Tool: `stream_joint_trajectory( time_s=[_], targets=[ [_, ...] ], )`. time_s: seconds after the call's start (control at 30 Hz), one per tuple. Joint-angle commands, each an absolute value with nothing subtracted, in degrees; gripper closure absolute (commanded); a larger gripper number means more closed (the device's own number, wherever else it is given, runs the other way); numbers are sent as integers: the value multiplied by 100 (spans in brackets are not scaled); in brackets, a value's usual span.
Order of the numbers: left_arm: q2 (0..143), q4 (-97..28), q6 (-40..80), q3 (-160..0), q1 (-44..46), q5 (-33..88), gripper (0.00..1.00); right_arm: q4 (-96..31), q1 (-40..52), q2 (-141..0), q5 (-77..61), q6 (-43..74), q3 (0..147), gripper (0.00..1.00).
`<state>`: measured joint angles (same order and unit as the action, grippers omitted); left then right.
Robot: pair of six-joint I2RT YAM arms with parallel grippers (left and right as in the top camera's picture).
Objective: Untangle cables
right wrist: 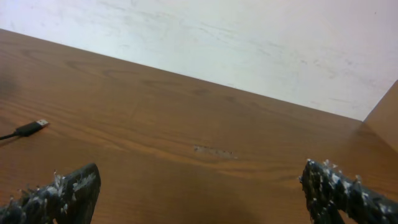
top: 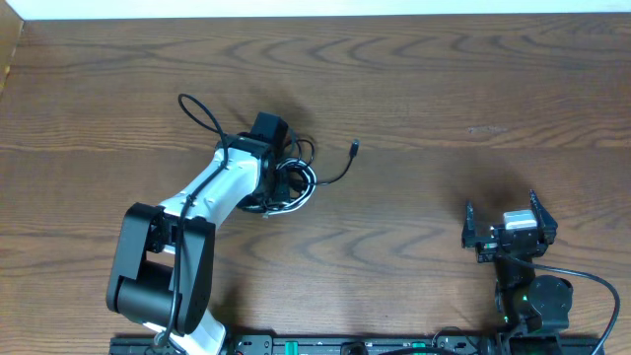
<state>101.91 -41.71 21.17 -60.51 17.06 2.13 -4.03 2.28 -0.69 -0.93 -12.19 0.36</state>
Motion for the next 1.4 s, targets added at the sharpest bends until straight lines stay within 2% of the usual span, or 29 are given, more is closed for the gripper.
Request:
stream_joint_trajectory(
  time_s=[0.0,0.2,0.3,0.33,0.6,0.8,1.0,1.03,1.1,1.13,1.37],
  targets=[
    [10180,-4508,2029,-6364,1706,-47,92,-425,268,-38,-148,-1271,32,1],
    [9789,-4939,1997,-6991,1708,-47,88,-425,268,-38,-148,-1269,32,1],
    [9531,-4880,2016,-7059,1708,-47,83,-425,268,-38,-148,-1269,32,1],
    [9474,-4838,2016,-7059,1708,-47,77,-425,268,-38,-148,-1269,32,1],
    [9441,-4014,2467,-6836,1712,-45,72,-425,268,-38,-148,-1271,32,1],
    [9531,-3450,2604,-6713,1752,-47,57,-425,268,-38,-148,-1271,32,1],
    [9832,-3087,3153,-6711,1763,-45,55,-425,268,-38,-148,-1269,32,1],
    [9915,-2974,3245,-6711,1772,-47,51,-425,268,-38,-145,-1269,32,1],
    [10042,-2626,3522,-6711,1780,-45,30,-425,268,-38,-148,-1269,32,1],
    [10103,-2456,3760,-6711,1789,-40,27,-425,268,-38,-148,-1269,32,1],
    [10453,-2128,4397,-6711,1863,102,27,-425,268,-38,-148,-1269,32,1]
  ],
)
